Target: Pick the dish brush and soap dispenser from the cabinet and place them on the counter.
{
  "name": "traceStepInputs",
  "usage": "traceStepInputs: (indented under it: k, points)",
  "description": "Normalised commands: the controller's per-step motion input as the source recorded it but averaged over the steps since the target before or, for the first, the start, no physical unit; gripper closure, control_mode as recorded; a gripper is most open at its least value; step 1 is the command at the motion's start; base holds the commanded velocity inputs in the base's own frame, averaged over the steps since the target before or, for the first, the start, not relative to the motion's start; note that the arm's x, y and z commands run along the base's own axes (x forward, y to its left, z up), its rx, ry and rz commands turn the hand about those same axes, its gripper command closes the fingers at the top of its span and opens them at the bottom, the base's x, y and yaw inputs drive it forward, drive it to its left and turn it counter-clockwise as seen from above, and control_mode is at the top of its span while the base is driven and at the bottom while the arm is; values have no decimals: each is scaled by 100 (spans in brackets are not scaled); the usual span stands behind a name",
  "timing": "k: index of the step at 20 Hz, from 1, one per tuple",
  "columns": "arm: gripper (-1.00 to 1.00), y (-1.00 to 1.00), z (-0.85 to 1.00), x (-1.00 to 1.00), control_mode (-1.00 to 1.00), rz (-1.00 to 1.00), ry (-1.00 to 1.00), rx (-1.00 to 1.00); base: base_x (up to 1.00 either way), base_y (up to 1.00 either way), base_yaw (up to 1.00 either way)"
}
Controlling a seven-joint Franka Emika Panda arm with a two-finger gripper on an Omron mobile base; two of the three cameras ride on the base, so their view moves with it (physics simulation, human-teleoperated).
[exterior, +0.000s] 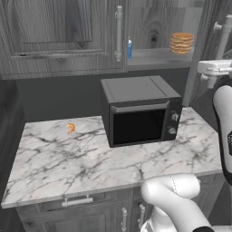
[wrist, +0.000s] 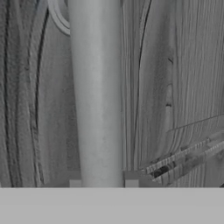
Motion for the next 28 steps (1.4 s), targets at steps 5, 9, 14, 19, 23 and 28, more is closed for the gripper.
traceStepInputs:
  k: [5,9,14,19,23,28]
  points:
    - [-100,-12,0,-11,-100,1,0,0,0,0,0]
    - [-100,-2,0,0,-100,1,0,0,0,0,0]
    - [-100,-24,3,-23,-100,0,-3,0,0,0,0]
    - [-100,-20,14,-41,-100,-2,-7,0,0,0,0]
    - [-100,0,7,-36,-100,-7,-7,0,0,0,0]
    - [-100,13,1,-28,-100,-11,-5,0,0,0,0]
